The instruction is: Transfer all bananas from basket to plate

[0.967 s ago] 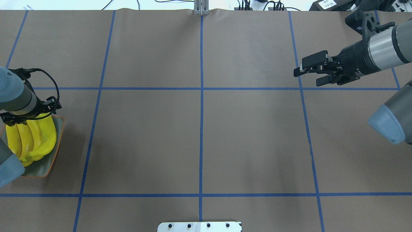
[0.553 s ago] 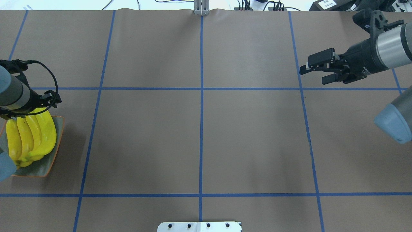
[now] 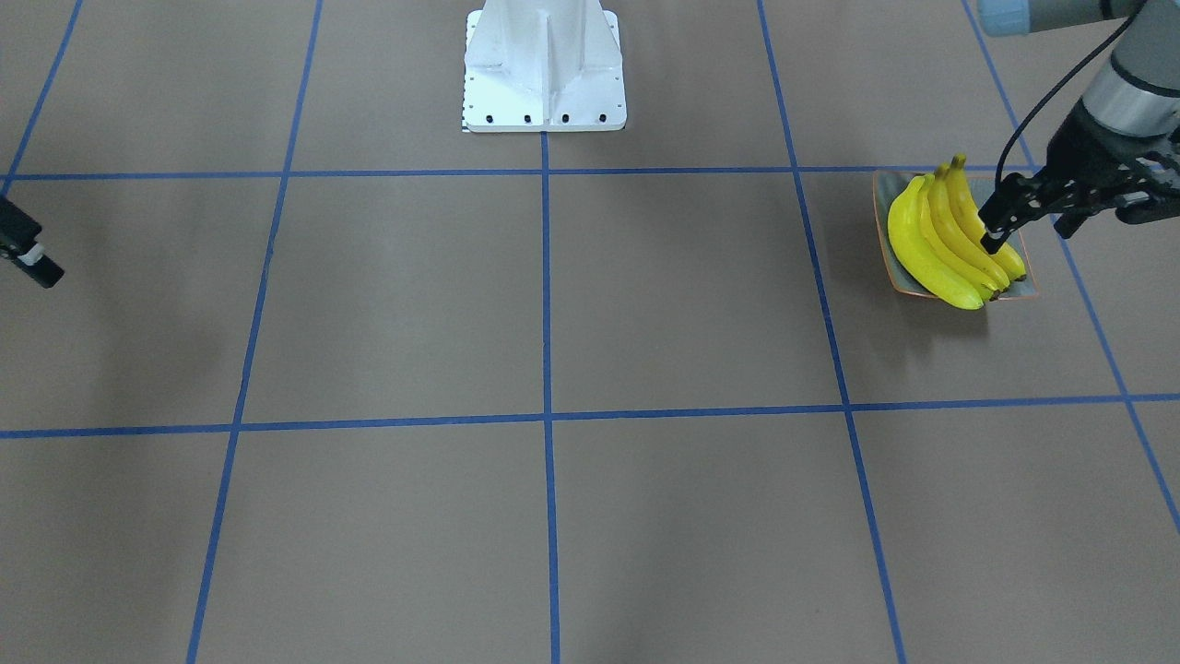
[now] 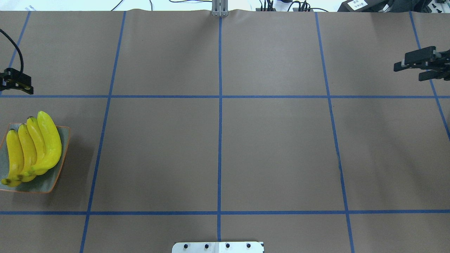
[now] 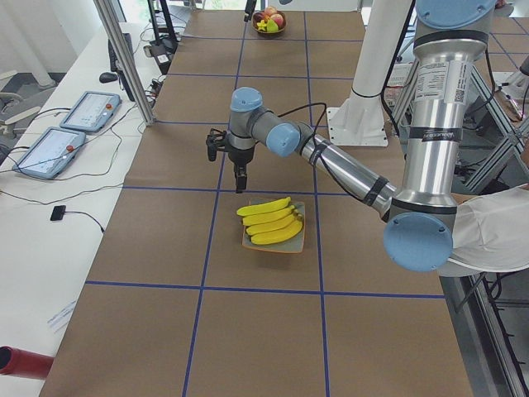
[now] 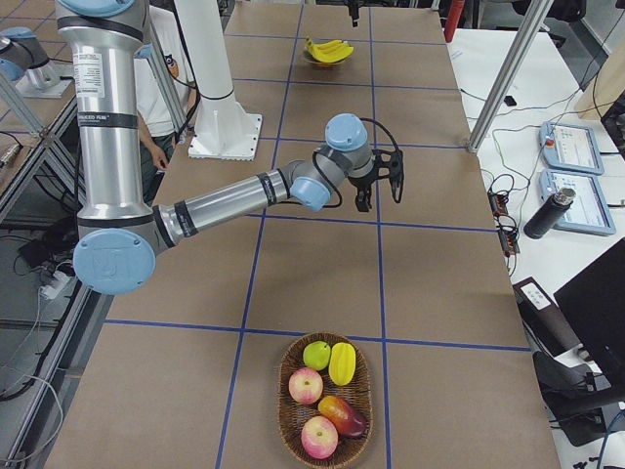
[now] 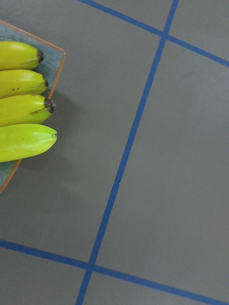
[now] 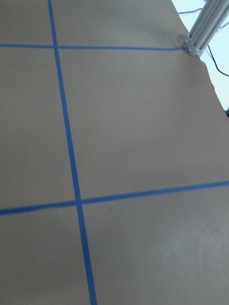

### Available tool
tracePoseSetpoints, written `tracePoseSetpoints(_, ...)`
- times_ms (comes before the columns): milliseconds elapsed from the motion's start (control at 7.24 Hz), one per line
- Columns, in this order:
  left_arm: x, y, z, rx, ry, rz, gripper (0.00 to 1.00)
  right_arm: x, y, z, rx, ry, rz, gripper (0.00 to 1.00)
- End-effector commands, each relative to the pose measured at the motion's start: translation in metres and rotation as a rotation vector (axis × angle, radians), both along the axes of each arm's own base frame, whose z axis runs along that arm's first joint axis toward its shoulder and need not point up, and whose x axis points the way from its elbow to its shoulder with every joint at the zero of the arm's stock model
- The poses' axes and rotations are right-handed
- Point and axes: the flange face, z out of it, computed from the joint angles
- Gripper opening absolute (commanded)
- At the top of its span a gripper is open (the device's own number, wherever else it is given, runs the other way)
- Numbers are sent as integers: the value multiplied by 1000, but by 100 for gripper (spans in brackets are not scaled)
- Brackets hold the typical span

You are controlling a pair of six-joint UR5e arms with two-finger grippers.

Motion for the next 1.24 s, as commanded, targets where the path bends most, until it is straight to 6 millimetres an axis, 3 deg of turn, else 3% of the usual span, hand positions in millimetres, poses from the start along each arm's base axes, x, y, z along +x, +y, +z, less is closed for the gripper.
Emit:
tracePoseSetpoints(0,-72,-10,38,146,24,170,100,63,-12,66,57,155,-55,100)
tracePoseSetpoints(276,-112,-20,75,202,48,242,100,134,-10,87,86,261,-133,100)
tracePoseSetpoints(414,-125,-26,102,209,33,268,100,154,-7,94,87,289,-178,100)
tracePoseSetpoints(691,-133,-43,147,179,30,267,100,157,0,103,50,289,-196,100)
tracePoseSetpoints(1105,-129,-46,144,165,92,262,100,157,9,113,30,276,-199,100)
